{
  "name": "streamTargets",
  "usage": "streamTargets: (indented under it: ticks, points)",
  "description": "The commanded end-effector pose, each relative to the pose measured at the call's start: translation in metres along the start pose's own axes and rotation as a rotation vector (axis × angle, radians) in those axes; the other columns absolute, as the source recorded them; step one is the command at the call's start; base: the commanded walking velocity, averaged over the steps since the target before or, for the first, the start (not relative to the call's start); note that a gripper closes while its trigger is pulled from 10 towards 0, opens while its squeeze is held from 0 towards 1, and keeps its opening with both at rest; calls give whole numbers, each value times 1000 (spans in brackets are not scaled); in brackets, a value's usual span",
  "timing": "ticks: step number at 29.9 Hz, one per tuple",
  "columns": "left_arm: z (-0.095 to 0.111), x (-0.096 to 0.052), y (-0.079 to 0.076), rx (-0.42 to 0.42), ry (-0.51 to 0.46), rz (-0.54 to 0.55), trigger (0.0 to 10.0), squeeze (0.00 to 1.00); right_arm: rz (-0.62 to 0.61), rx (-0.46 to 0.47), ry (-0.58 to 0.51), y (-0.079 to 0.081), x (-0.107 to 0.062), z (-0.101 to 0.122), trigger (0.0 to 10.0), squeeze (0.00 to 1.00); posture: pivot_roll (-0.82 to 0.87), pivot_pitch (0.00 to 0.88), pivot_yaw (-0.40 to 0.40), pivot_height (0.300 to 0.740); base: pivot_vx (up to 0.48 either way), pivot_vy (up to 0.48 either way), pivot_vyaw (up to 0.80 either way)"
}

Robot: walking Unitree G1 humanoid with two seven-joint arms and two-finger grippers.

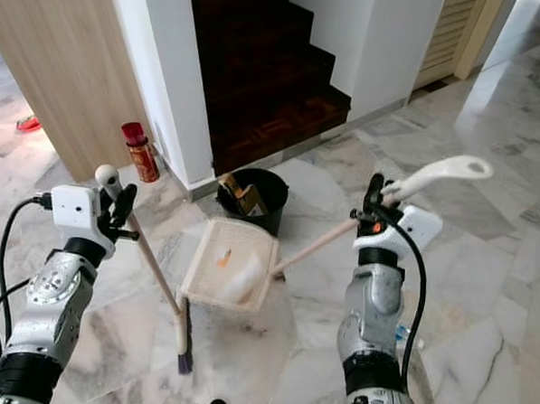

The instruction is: Sweep floor

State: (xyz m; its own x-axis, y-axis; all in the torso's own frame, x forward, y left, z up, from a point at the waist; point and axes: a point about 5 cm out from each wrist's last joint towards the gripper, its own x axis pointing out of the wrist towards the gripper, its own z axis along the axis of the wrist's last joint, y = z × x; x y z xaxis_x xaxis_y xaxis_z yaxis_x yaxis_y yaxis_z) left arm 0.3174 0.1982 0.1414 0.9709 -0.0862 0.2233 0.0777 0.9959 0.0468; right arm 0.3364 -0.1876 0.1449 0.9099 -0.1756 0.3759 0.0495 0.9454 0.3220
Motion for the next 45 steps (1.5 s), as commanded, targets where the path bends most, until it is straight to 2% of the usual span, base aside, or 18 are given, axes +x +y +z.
streamTargets:
  ticks: [1,13,17,22,34,38,45]
  points:
    - [13,5,2,29,-61,-3,10000,0,-3,12,-68,3,7,13,10000,0,74,33,59,740,0,0,0]
    - [15,6,3,39,-62,-4,10000,0,-31,2,-85,1,9,18,10000,0,77,51,62,740,0,0,0]
    - [15,6,1,35,-64,-8,10000,0,-24,13,-77,3,11,19,10000,0,75,54,61,740,277,0,0]
    - [15,6,1,36,-65,-8,10000,0,-17,13,-75,5,11,18,10000,0,74,59,59,740,287,0,-651]
    - [16,6,2,38,-67,-4,10000,0,28,-16,-64,14,11,17,10000,0,77,63,58,740,288,0,0]
    - [16,6,2,37,-67,-5,10000,0,26,-23,-64,13,11,17,10000,0,77,61,57,740,289,0,587]
    - [16,6,2,39,-66,-7,10000,0,27,-6,-65,15,11,18,10000,0,77,61,57,740,288,0,103]
